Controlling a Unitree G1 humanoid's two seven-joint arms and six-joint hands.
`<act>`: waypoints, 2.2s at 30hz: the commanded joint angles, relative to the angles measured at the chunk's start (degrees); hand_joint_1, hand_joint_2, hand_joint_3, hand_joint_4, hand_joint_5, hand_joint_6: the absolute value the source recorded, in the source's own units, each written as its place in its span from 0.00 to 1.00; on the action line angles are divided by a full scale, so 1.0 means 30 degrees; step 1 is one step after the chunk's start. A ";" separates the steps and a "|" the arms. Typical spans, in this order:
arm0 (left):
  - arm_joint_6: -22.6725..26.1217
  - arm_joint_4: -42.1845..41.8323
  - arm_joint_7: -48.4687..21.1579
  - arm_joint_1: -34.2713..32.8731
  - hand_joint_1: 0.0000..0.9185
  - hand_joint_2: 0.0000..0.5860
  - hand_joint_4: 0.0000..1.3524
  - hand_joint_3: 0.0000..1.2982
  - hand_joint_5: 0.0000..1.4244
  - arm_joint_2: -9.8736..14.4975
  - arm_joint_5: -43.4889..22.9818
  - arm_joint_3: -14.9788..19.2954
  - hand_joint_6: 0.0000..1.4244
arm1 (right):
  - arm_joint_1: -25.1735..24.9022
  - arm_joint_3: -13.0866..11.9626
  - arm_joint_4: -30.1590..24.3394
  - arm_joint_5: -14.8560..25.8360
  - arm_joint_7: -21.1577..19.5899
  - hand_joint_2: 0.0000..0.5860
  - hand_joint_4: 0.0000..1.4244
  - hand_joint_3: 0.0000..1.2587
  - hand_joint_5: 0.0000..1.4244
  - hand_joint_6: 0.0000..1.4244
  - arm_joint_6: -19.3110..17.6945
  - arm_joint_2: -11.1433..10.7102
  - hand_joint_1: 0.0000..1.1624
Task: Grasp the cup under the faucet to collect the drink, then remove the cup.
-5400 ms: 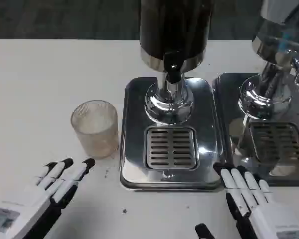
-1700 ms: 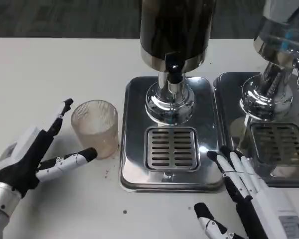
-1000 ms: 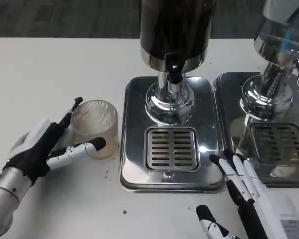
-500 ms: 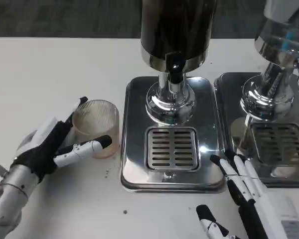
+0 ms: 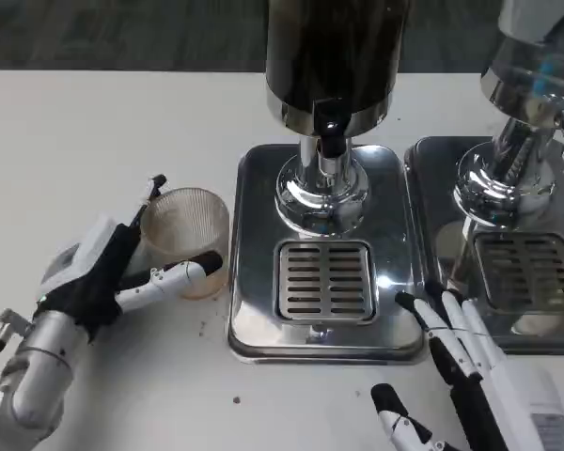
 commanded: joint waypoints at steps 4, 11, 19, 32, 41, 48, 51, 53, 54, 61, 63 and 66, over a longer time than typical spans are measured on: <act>0.0014 0.0174 0.0617 0.0038 0.16 0.03 0.11 0.02 0.22 -0.1217 -0.0123 -0.0164 0.18 | -0.0016 -0.0081 0.0343 0.0153 -0.0298 0.64 0.00 0.10 0.00 0.11 -0.0258 0.0163 0.20; 0.0135 0.0465 0.0813 -0.0031 0.17 0.05 0.17 0.10 0.28 -0.1714 0.0053 -0.0562 0.29 | 0.0385 -0.0225 0.0149 0.0104 -0.0516 0.64 0.01 0.12 0.00 0.13 -0.0192 0.0182 0.22; 0.0486 0.0770 0.1412 -0.0343 0.16 0.06 0.18 0.12 0.31 -0.1513 0.0714 -0.1292 0.34 | 0.0594 -0.0361 0.0122 0.0266 -0.0692 0.64 0.02 0.14 0.00 0.13 -0.0281 0.0272 0.24; 0.1304 0.0966 0.2301 -0.0483 0.24 0.04 0.14 0.05 0.27 -0.0735 0.1548 -0.2288 0.30 | 0.0342 -0.0533 0.0397 0.0810 -0.0578 0.65 0.03 0.15 0.00 0.14 -0.0560 0.0355 0.23; 0.1433 0.1003 0.3340 -0.0384 0.35 0.08 0.21 0.11 0.37 -0.0738 0.1809 -0.2463 0.45 | 0.0319 -0.0694 0.0411 0.1021 -0.0510 0.66 0.04 0.16 0.01 0.14 -0.0698 0.0372 0.23; 0.1566 0.0930 0.4102 -0.0331 0.37 0.11 0.29 0.19 0.45 -0.0958 0.1961 -0.2584 0.54 | 0.0339 -0.0887 0.0420 0.1251 -0.0427 0.66 0.04 0.17 0.01 0.15 -0.0831 0.0366 0.23; 0.1636 0.0902 0.4361 -0.0305 0.38 0.13 0.32 0.21 0.48 -0.0975 0.1995 -0.2604 0.57 | 0.0373 -0.0909 0.0415 0.1324 -0.0436 0.66 0.04 0.17 0.01 0.15 -0.0883 0.0376 0.23; 0.1682 0.0883 0.4589 -0.0258 0.38 0.14 0.36 0.25 0.52 -0.0973 0.1998 -0.2582 0.62 | 0.0394 -0.0902 0.0445 0.1384 -0.0465 0.66 0.04 0.17 0.01 0.15 -0.0956 0.0374 0.23; 0.1690 0.0875 0.4667 -0.0237 0.38 0.15 0.37 0.26 0.54 -0.0967 0.1994 -0.2575 0.64 | 0.0400 -0.0893 0.0458 0.1411 -0.0469 0.66 0.04 0.17 0.01 0.15 -0.0982 0.0377 0.23; 0.1343 0.0843 0.5521 0.0028 0.38 0.20 0.49 0.37 0.66 -0.1021 0.1693 -0.2242 0.77 | 0.0285 -0.0917 0.0592 0.1471 -0.0467 0.66 0.04 0.17 0.01 0.15 -0.1138 0.0394 0.23; 0.1222 0.0843 0.5818 0.0104 0.38 0.21 0.52 0.40 0.69 -0.1075 0.1543 -0.2071 0.81 | 0.0212 -0.0935 0.0671 0.1503 -0.0444 0.66 0.04 0.17 0.01 0.15 -0.1183 0.0376 0.23; 0.1094 0.0875 0.6186 0.0178 0.38 0.23 0.57 0.44 0.73 -0.1135 0.1445 -0.1892 0.86 | 0.0122 -0.0968 0.0760 0.1527 -0.0434 0.66 0.04 0.17 0.01 0.15 -0.1282 0.0331 0.23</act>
